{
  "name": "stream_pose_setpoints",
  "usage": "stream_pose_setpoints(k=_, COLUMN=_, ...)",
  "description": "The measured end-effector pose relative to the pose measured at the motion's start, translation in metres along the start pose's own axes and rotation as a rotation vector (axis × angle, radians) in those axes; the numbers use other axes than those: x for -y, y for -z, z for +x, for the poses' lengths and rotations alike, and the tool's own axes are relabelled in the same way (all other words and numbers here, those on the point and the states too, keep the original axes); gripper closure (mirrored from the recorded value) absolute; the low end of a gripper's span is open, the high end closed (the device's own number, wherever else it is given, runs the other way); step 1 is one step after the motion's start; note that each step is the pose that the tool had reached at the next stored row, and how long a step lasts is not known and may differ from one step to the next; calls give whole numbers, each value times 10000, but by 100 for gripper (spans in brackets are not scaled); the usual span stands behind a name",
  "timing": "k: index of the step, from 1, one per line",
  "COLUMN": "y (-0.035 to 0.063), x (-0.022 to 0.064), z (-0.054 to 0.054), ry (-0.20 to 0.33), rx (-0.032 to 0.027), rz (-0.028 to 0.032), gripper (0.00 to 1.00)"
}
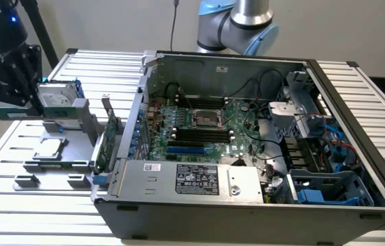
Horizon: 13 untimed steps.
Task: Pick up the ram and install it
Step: 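Pick up the ram and move it above insertion slot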
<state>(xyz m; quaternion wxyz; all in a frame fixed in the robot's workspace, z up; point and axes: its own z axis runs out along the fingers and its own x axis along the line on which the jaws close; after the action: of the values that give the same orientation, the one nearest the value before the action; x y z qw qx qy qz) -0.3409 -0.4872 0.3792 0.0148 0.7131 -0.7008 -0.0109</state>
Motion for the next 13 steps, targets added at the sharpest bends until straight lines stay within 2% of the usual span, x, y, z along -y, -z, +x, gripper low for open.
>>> stream_pose_setpoints(k=6, y=173, x=164, z=-55, ry=-2, rx=-2, rz=-1, gripper=86)
stream_pose_setpoints(k=13, y=231, x=472, z=-68, ry=-1, rx=1, rz=-3, gripper=86)
